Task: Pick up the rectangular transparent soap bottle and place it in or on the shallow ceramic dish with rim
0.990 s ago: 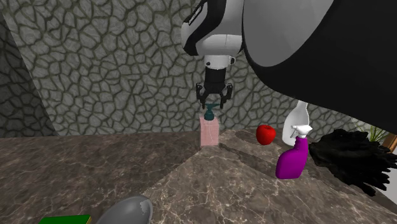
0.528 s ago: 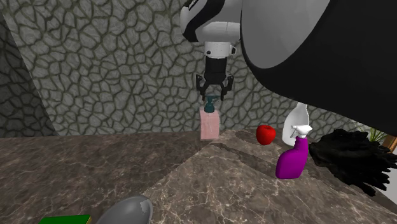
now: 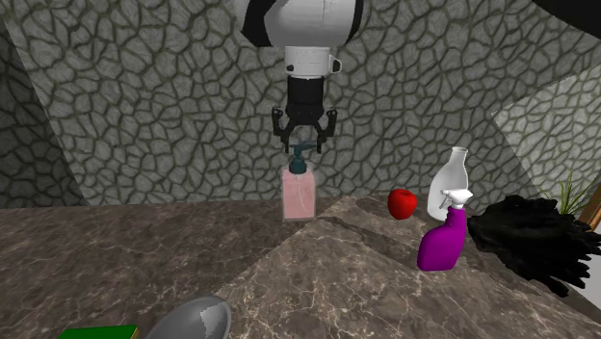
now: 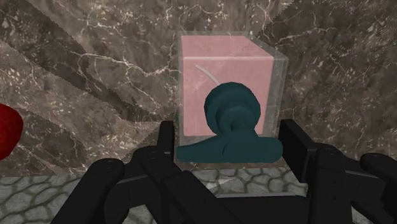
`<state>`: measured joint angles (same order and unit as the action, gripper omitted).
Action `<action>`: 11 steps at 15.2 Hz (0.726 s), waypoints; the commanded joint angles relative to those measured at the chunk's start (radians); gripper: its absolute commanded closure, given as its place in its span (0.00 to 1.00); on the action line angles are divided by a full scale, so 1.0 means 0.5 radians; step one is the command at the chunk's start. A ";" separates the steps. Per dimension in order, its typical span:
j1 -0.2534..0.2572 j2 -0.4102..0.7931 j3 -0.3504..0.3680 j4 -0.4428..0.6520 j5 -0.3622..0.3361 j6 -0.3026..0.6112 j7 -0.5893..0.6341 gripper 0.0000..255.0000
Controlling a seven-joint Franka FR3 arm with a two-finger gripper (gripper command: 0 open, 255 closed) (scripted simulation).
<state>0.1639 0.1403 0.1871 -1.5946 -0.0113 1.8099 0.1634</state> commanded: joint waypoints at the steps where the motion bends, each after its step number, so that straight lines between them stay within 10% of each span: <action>1: 0.036 -0.112 0.031 -0.114 0.012 0.004 0.068 1.00; 11: 0.198 -0.554 0.199 -0.482 0.099 -0.054 0.384 1.00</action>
<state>0.2530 -0.1190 0.2752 -1.8242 0.0339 1.7882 0.3341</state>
